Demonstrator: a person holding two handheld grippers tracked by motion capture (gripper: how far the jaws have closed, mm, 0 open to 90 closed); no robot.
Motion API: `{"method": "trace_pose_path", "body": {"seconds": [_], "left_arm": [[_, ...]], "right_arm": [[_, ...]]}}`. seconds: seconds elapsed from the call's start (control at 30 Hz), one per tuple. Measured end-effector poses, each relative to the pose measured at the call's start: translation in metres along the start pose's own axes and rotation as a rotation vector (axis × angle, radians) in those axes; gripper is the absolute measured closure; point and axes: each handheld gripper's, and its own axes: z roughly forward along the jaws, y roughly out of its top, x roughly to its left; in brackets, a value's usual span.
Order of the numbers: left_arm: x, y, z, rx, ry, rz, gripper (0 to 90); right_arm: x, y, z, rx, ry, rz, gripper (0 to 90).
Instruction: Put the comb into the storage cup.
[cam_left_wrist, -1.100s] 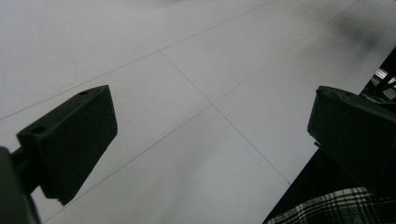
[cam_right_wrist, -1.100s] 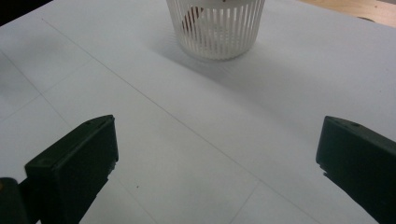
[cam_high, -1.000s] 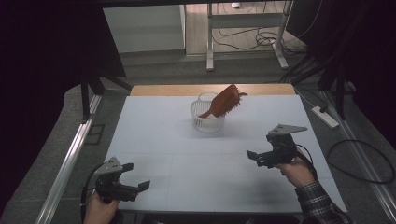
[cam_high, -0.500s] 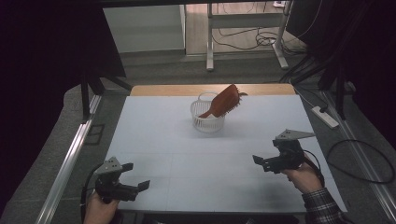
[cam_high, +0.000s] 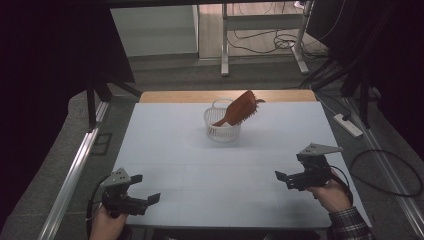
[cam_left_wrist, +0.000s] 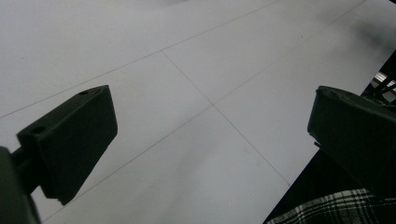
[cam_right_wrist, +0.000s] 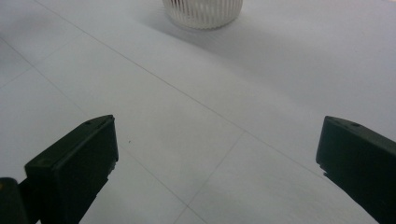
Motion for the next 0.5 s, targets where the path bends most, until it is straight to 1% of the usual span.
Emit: {"method": "trace_pose_path", "body": {"seconds": [0.5], "left_arm": [[0.000, 0.000, 0.000, 0.000, 0.000, -0.003, 1.5]], "right_arm": [[-0.009, -0.014, -0.012, 0.013, -0.027, 0.024, 0.0]]}}
